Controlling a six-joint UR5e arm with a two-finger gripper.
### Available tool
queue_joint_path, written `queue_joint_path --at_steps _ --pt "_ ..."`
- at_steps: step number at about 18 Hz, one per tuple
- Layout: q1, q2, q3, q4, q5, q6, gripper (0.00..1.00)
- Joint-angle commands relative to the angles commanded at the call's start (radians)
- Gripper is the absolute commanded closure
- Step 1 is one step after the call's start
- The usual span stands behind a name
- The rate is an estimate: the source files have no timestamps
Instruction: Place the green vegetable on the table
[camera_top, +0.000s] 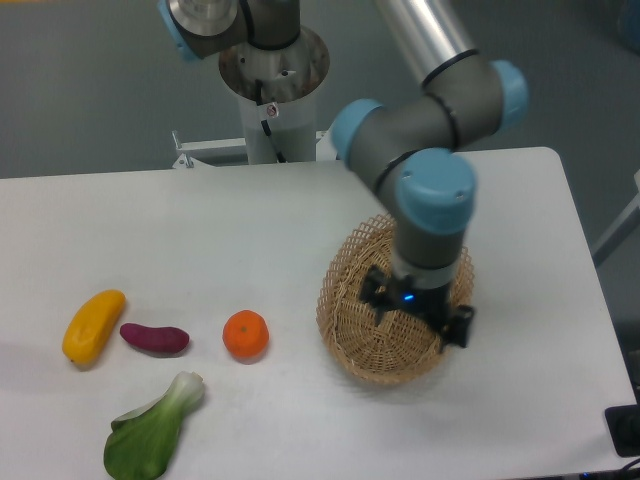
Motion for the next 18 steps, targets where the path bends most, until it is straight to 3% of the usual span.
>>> queue_joint_path --at_steps 10,13,18 --pt "0.144 0.002 0.008 -0.063 0.002 0.262 0.0" --pt "0.169 -0.003 0.02 -0.091 0.009 0.321 0.0" --pt "0.181 -0.012 0.017 -0.086 0.026 0.352 0.0"
